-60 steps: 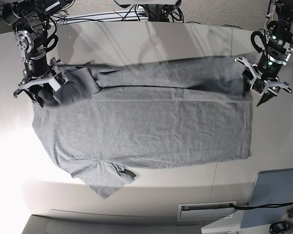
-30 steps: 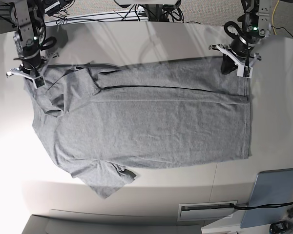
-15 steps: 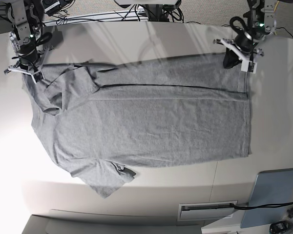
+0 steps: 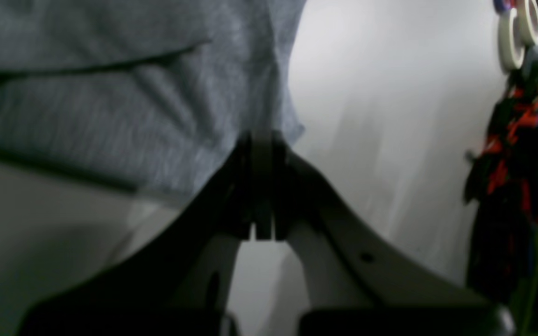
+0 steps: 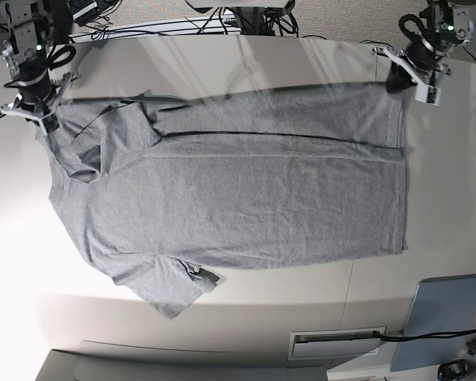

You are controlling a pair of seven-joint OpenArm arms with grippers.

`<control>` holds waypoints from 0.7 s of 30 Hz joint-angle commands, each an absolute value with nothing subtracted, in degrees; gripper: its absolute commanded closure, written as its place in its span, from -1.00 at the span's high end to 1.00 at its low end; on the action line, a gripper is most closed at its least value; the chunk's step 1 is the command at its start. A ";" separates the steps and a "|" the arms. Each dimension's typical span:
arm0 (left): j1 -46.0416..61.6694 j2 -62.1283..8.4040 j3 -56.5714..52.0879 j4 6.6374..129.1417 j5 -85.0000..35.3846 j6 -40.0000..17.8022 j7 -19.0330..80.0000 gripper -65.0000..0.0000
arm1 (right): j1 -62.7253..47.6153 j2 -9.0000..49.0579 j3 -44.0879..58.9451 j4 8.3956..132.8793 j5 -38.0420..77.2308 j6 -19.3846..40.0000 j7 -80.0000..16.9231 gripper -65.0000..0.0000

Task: Fold the T-shirt properly
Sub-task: 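Regrasp the collar edge with both grippers and pull it toward the robot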

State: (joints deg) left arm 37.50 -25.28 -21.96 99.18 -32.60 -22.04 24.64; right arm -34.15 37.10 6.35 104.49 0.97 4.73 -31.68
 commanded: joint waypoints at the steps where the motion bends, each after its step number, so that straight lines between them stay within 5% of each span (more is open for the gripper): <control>1: 36.88 -26.04 -22.31 101.65 -34.46 -22.55 22.98 -1.00 | -32.86 38.09 7.03 105.12 1.26 4.12 -30.98 -1.00; 12: 26.09 -20.51 -21.82 97.86 -37.34 -22.59 33.23 -1.00 | -19.99 32.10 7.01 92.99 5.87 11.20 -34.83 -1.00; 21: 27.53 -16.08 -21.87 94.70 -32.38 -24.82 35.11 -1.00 | -24.03 31.62 7.03 91.09 5.93 14.70 -36.73 -1.00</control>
State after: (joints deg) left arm 26.83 -15.55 -21.52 94.39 -33.26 -25.12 34.22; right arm -23.53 30.92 6.87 91.11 5.89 13.85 -34.20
